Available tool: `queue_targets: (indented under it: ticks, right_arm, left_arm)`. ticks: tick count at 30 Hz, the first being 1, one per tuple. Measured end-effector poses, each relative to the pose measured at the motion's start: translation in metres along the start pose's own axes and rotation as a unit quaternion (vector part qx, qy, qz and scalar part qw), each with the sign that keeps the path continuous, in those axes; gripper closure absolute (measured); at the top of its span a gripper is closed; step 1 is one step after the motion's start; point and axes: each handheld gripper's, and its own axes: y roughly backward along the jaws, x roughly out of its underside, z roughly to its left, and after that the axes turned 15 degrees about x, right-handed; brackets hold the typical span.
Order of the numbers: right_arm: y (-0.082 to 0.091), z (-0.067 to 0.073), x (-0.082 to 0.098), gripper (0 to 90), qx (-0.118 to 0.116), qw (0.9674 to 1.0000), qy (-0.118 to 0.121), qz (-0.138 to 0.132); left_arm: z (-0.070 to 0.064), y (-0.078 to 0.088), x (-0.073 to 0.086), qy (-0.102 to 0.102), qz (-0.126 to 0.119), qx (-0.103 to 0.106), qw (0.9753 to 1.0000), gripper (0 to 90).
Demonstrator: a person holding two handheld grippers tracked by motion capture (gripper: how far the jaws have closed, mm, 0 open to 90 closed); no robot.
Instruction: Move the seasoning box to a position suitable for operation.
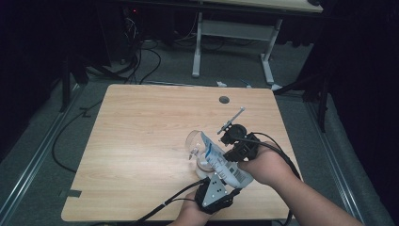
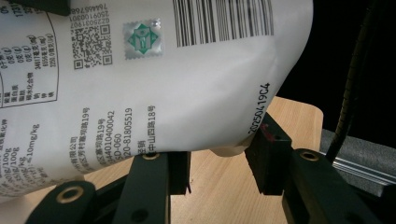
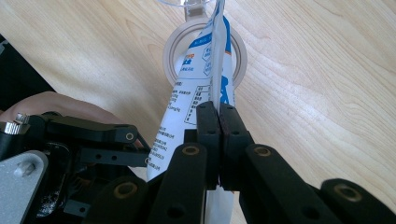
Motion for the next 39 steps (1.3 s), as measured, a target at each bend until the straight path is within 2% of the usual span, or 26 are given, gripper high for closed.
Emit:
queue_targets:
  ticks: [31, 32, 39]
  right_arm:
    - [-0.0003, -0.0007, -0.0032, 89.4, 0.003, 1.0000, 0.000, -0.002]
    - [-0.0009, -0.0014, -0.0036, 89.3, 0.004, 1.0000, 0.006, -0.006]
    - [-0.0002, -0.0007, -0.0031, 89.4, 0.004, 1.0000, 0.001, -0.003]
  left_arm:
    - [0.0035, -0.0003, -0.0019, 0.001, -0.002, -0.002, 1.0000, 63.5]
    - [0.0036, -0.0004, -0.0020, 0.001, -0.002, -0.002, 1.0000, 63.5]
    - [0.0033, -0.0006, -0.0022, 0.000, -0.002, -0.001, 1.0000, 63.6]
